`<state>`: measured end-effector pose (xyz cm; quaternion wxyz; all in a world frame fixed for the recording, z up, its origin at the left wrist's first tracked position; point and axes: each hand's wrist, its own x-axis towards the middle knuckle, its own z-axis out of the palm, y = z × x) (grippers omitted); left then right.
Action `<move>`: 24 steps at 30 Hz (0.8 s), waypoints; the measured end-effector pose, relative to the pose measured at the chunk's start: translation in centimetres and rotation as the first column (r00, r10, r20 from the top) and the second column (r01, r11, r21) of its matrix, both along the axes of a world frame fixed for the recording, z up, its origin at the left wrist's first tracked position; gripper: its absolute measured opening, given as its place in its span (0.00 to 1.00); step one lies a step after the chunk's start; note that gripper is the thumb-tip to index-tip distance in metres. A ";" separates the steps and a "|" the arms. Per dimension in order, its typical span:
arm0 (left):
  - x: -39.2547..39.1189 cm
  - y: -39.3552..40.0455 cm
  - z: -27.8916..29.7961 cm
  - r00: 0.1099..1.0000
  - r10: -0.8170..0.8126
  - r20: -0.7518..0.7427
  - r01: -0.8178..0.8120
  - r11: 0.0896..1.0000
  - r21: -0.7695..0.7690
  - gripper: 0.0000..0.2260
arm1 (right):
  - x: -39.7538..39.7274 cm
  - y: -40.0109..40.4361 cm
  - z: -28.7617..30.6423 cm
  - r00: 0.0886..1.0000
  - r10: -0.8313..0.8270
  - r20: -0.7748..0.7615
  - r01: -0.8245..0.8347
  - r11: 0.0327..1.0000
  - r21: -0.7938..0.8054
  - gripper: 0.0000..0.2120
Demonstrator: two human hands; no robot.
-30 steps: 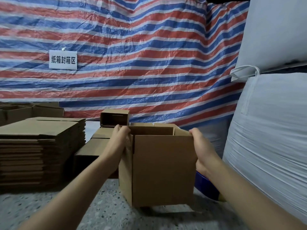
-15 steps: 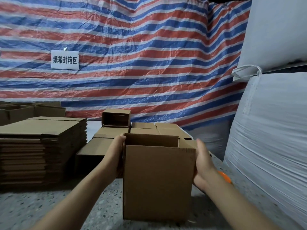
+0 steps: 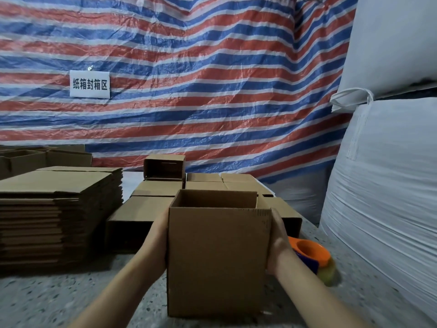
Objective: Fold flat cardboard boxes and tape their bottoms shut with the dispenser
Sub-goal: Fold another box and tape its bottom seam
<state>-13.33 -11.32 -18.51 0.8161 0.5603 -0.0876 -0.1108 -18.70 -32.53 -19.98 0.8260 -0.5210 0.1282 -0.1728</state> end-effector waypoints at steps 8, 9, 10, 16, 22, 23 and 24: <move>-0.3 -0.1 0.1 0.999 -0.011 -0.043 0.011 1.000 -0.007 0.23 | 0.8 -1.0 -1.3 0.999 -0.040 -0.034 0.034 0.987 -0.157 0.21; -0.3 -0.3 -0.1 0.999 -0.009 -0.043 0.009 1.000 -0.015 0.24 | 1.0 -1.2 -1.7 0.997 -0.046 -0.060 0.035 0.983 -0.179 0.17; -0.4 -0.4 -0.2 0.999 -0.005 -0.044 0.004 1.000 -0.025 0.25 | 1.2 -1.4 -2.1 0.995 -0.055 -0.084 0.036 0.977 -0.210 0.15; -0.6 -0.1 -0.5 0.999 -0.048 -0.001 0.048 0.999 -0.018 0.24 | 0.9 -1.0 -1.8 0.993 0.013 0.113 0.023 0.952 -0.305 0.15; -0.4 -0.1 -0.5 0.997 -0.071 -0.001 0.071 0.996 0.047 0.08 | 1.3 -1.5 -2.9 0.996 -0.056 0.068 0.073 0.953 -0.293 0.17; -0.3 -0.1 -0.4 0.997 -0.071 0.001 0.071 0.996 0.058 0.07 | 1.3 -1.5 -2.7 0.997 -0.061 0.054 0.074 0.952 -0.296 0.17; -0.2 -0.1 -0.4 0.997 -0.076 -0.001 0.075 0.995 0.068 0.06 | 1.3 -1.4 -2.6 0.997 -0.056 0.051 0.068 0.952 -0.298 0.18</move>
